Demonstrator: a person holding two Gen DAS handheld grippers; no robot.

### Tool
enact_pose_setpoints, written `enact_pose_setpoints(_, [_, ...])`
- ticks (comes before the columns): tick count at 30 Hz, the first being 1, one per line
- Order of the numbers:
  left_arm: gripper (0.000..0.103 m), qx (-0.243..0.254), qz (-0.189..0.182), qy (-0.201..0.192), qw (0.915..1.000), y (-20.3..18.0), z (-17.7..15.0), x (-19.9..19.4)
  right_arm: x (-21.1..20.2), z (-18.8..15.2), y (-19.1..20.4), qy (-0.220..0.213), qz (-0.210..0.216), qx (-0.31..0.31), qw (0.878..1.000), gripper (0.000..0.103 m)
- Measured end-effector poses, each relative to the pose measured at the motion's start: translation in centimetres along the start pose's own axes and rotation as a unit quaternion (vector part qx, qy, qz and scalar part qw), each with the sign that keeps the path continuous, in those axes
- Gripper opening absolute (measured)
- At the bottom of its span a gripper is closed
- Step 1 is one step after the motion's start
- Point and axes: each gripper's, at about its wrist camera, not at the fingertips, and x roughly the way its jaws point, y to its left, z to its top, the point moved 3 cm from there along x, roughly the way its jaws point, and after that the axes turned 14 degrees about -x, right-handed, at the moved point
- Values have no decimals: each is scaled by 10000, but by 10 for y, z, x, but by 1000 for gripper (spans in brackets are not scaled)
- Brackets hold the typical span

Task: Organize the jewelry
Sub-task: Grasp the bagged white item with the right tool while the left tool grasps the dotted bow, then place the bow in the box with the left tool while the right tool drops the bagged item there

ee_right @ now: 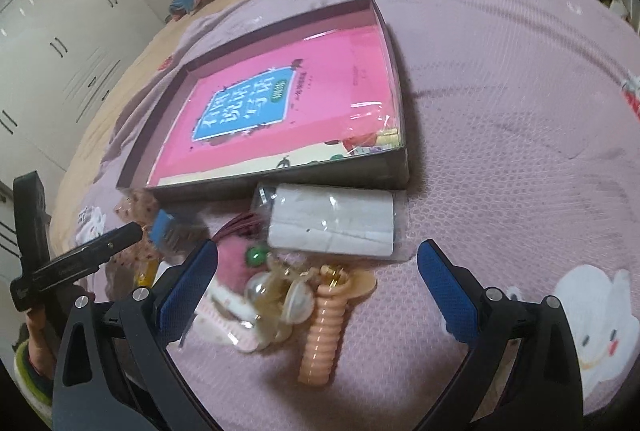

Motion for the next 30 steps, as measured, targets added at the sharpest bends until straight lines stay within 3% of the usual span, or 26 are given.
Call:
enact_pose_setpoints(4, [92,-13,-40,27,10000,-4,1,5,13,3,-5,82,90,123,9999,99])
enact_pose_setpoints(12, [69,60,89,8,9999,-13,6,11,24,2,-9,70,130,37,9999,90])
enact_pose_setpoints(13, [62,101,94,-11,9999,-14,6,11,22,2,-9,41,143,38,9999,86])
enact_pose_setpoints(15, [57,118,106,-8,9999,-15,6,11,20,1,-10,8,158,7,9999,85])
enact_pose_setpoints(20, [33,130,30,-61,9999,-17,7,7,6,-4,-10,-136,137,-80,9998,85])
enact_pose_setpoints(25, [21,223,-98,-147,9996,-18,4,-12,-16,-10,-16,-318,109,-6,9994,85])
enact_pose_setpoints(30, [21,322,-292,-273,9987,-23,5,-36,-47,-11,-23,-597,47,68,9982,85])
